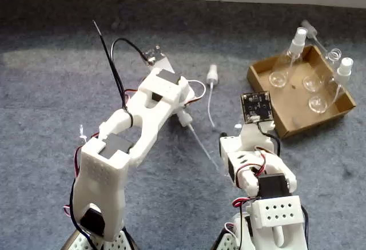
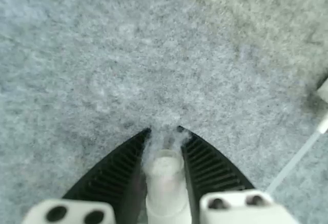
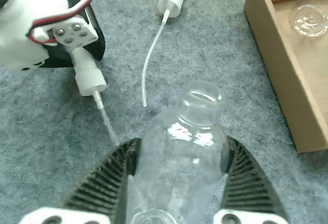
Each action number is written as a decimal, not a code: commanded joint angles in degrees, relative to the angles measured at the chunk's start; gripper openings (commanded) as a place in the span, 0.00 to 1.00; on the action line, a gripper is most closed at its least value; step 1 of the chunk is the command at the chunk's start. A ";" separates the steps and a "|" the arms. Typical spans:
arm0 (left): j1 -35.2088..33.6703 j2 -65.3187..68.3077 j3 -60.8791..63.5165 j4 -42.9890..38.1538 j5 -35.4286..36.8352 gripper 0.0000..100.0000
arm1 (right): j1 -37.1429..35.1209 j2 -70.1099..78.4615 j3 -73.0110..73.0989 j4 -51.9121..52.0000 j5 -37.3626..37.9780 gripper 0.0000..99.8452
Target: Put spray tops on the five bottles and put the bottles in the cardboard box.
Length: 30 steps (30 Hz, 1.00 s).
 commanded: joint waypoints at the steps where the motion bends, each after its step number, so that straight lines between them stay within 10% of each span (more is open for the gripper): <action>1: -0.84 -0.66 -2.59 0.44 0.44 0.03 | 0.66 -0.84 -0.48 -1.45 -0.26 0.14; 19: -3.03 -13.58 -2.42 10.90 -0.09 0.01 | 0.66 -0.84 -0.48 -1.45 -0.26 0.14; 30: -11.21 -16.04 -2.77 10.46 -27.25 0.01 | 0.40 -0.84 -0.40 -1.45 -0.18 0.14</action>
